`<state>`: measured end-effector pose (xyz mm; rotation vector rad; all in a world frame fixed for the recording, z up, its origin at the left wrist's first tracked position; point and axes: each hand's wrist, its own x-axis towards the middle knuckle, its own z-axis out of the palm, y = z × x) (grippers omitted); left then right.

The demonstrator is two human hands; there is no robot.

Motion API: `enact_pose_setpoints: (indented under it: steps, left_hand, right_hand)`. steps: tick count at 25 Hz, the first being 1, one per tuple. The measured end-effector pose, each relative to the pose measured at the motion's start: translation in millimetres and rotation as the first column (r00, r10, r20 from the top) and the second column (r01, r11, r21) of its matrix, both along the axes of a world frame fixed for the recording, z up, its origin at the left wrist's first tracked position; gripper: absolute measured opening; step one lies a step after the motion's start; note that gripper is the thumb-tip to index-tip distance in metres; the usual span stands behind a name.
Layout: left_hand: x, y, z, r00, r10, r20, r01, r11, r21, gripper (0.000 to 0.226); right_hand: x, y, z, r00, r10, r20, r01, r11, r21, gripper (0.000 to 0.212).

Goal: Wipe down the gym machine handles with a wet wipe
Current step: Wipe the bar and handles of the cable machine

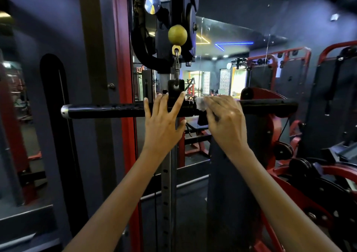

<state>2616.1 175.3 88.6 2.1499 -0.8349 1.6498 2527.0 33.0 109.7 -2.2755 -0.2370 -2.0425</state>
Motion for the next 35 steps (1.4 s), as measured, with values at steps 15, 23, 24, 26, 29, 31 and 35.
enact_pose_setpoints:
  steps: [15,23,24,26,29,31,35]
  left_hand:
    - [17,3,-5,0.996,-0.033,0.084,0.035,0.999,-0.021,0.054]
    - [18,4,-3,0.996,-0.035,0.084,0.037,0.999,-0.02,0.056]
    - [18,4,-3,0.996,-0.033,0.086,0.035,0.999,-0.019,0.056]
    - [17,4,-3,0.995,-0.038,0.087,0.039,0.999,-0.018,0.056]
    - [17,7,-3,0.997,-0.06,0.046,0.061,0.998,-0.018,0.056]
    - [17,7,-4,0.997,-0.07,0.029,0.07,0.997,-0.01,0.056]
    - [18,5,-4,0.996,-0.081,0.031,0.082,0.996,-0.024,0.054]
  right_hand:
    - [6,11,-1,0.992,-0.039,-0.121,0.045,0.998,0.046,0.027]
    - [10,13,-8,0.998,-0.03,-0.054,0.039,0.985,0.17,0.023]
    - [13,22,-12,0.997,-0.002,-0.073,0.011,0.993,0.116,0.023]
    - [13,23,-15,0.995,0.008,-0.098,-0.003,0.999,0.054,0.023]
    - [1,-2,-9,0.997,-0.079,-0.006,0.079,0.988,0.131,0.028]
    - [-4,-15,0,0.988,-0.152,0.013,0.145,0.962,0.23,0.018]
    - [11,15,14,0.984,-0.125,-0.125,0.148,0.971,0.19,0.019]
